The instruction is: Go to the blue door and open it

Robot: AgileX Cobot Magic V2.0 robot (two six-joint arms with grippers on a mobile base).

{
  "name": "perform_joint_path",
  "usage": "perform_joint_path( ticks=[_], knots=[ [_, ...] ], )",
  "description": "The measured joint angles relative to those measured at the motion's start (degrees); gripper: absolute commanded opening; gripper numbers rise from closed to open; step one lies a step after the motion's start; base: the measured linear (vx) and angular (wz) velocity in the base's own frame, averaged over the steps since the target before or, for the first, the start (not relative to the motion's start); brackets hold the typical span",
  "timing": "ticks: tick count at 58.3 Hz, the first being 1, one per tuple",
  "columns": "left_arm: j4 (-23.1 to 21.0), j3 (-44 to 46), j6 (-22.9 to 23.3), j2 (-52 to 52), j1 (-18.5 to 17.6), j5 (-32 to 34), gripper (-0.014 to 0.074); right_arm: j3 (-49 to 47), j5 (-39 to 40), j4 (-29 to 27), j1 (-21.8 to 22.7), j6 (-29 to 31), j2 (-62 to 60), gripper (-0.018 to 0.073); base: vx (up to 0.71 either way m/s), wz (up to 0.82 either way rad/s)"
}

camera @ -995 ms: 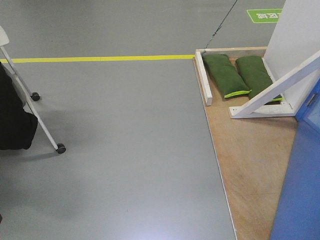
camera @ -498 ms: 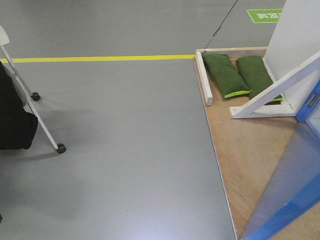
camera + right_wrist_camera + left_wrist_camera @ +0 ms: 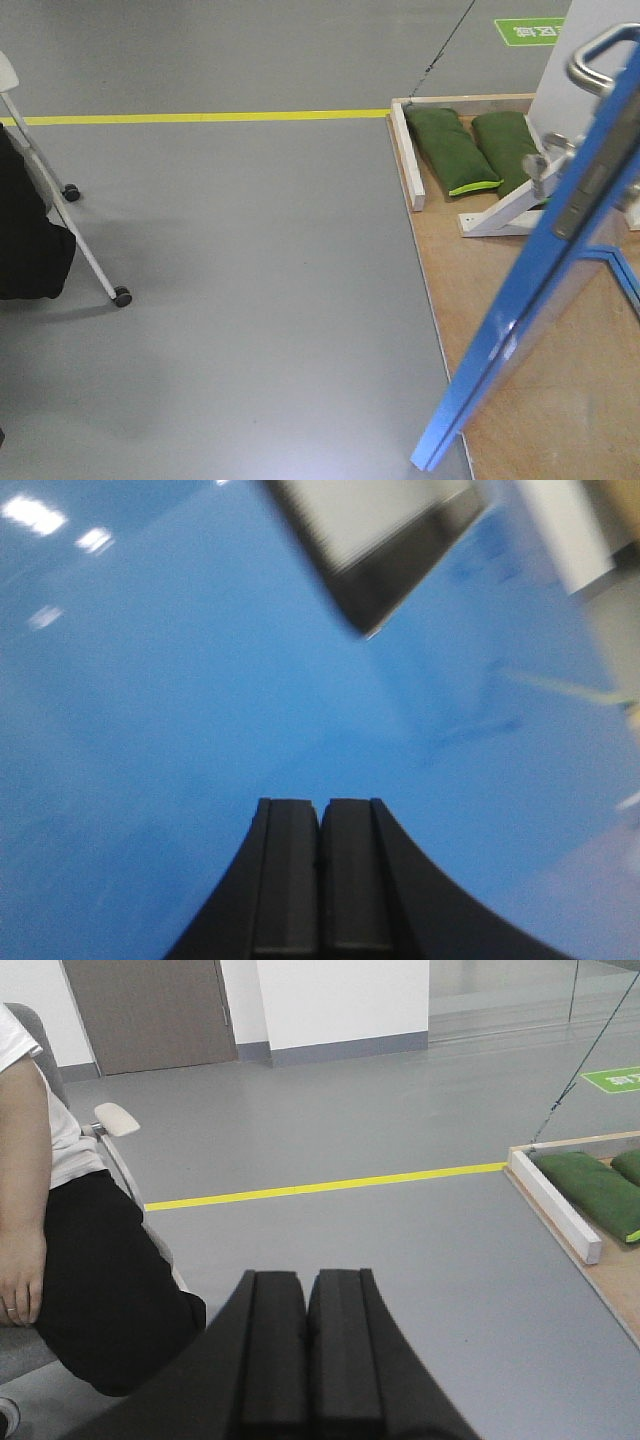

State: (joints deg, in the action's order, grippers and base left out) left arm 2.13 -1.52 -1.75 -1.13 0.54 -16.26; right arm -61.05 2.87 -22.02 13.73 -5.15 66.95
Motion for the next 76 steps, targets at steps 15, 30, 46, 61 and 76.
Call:
perform_joint_path(
  ticks=[15,30,46,61,76],
  knots=[
    [0.0,0.0,0.0,0.0,0.0,0.0,0.007,0.0,-2.09,0.88,-7.42,0.57,0.1,0.0002,0.0,0.0],
    [0.0,0.0,0.0,0.0,0.0,0.0,0.007,0.0,-2.09,0.88,-7.79,0.57,0.1,0.0002,0.0,0.0],
    [0.0,0.0,0.0,0.0,0.0,0.0,0.007,0.0,-2.09,0.88,-7.79,0.57,0.1,0.0002,0.0,0.0],
    [0.0,0.0,0.0,0.0,0.0,0.0,0.007,0.0,-2.09,0.88,-7.79,0.67,0.1,0.0002,0.0,0.0],
    [0.0,0.0,0.0,0.0,0.0,0.0,0.007,0.0,-2.09,0.88,-7.79,0.73,0.1,0.0002,0.0,0.0]
  ],
)
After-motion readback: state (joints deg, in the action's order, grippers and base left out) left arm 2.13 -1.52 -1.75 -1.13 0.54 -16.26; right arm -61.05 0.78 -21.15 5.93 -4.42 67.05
